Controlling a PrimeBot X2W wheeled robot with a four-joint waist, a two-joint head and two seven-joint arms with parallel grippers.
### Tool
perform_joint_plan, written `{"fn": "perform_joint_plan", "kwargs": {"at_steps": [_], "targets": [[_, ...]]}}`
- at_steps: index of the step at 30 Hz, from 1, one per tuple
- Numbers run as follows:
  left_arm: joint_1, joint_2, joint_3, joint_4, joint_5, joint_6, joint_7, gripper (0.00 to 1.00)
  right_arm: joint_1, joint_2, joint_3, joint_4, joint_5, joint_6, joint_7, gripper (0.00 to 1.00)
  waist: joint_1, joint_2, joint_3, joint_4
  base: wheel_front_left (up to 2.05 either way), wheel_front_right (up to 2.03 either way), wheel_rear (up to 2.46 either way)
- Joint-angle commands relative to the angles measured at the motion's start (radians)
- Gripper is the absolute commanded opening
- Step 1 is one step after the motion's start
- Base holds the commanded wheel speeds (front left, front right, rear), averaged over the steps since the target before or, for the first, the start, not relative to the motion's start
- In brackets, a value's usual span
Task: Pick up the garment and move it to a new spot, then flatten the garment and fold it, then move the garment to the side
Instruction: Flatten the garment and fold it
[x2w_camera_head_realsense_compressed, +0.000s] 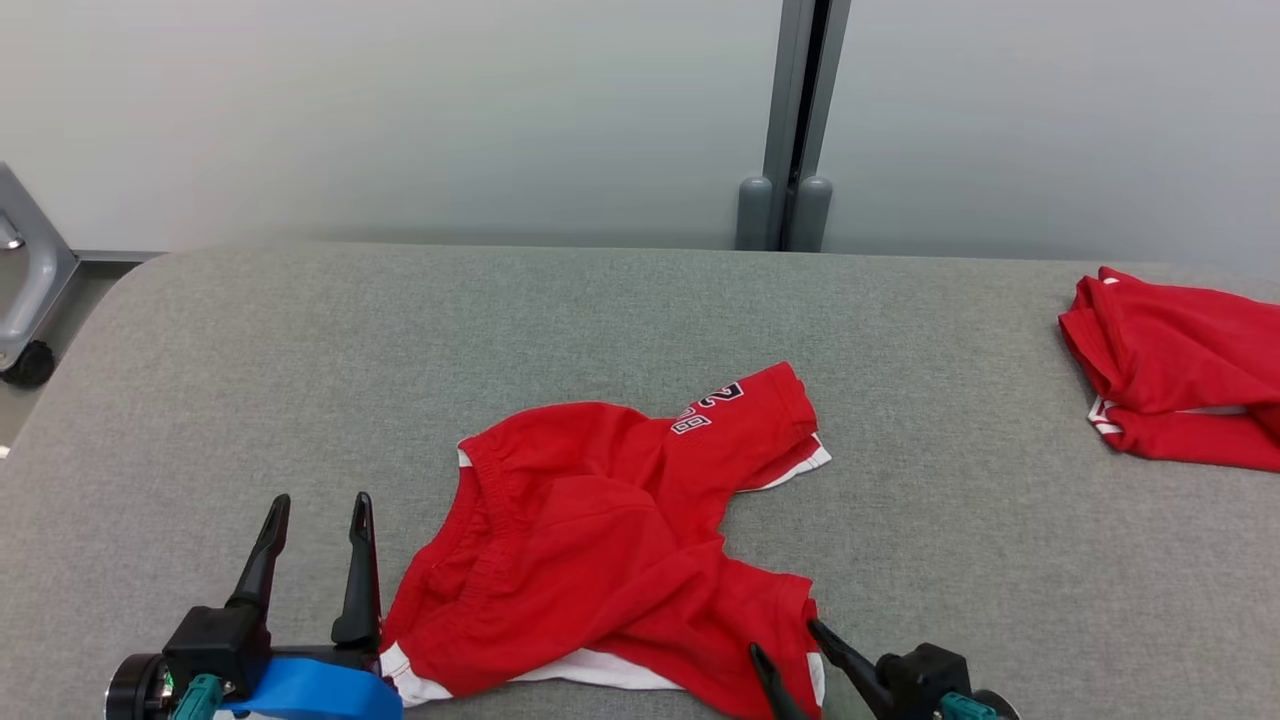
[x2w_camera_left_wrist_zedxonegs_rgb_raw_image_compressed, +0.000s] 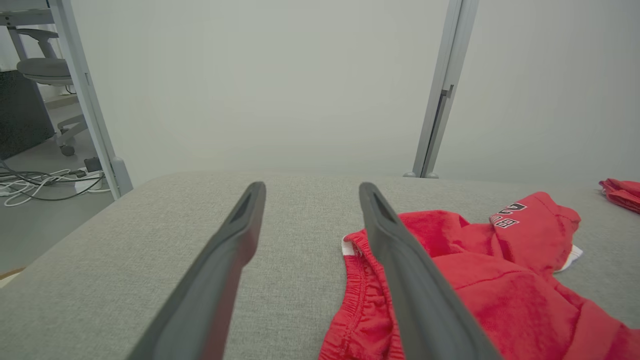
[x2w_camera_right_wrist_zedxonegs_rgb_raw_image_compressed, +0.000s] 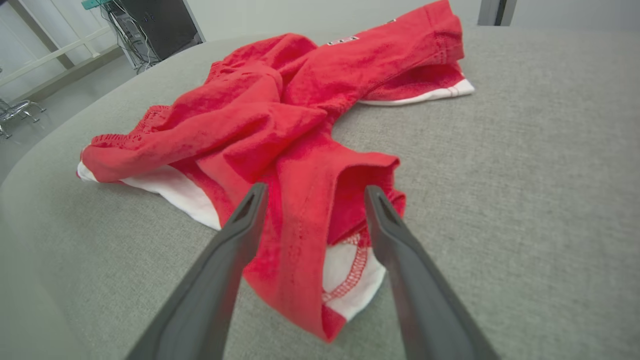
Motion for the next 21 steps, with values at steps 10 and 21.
{"fn": "perform_joint_plan", "kwargs": {"at_steps": [10, 21], "targets": [[-0.034, 0.000, 0.001, 0.001, -0.008, -0.001, -0.004, 1.00, -0.128, 0.006, 0.089, 0.159, 0.065, 0.000, -0.022, 0.00, -0.0001, -0.0001, 0.031, 0.029, 0.00, 0.00, 0.00], [-0.043, -0.005, 0.009, -0.004, -0.007, -0.001, -0.004, 1.00, -0.228, -0.043, -0.067, 0.034, 0.040, 0.000, -0.022, 0.00, -0.0001, -0.0001, 0.049, 0.027, 0.00, 0.00, 0.00]]}}
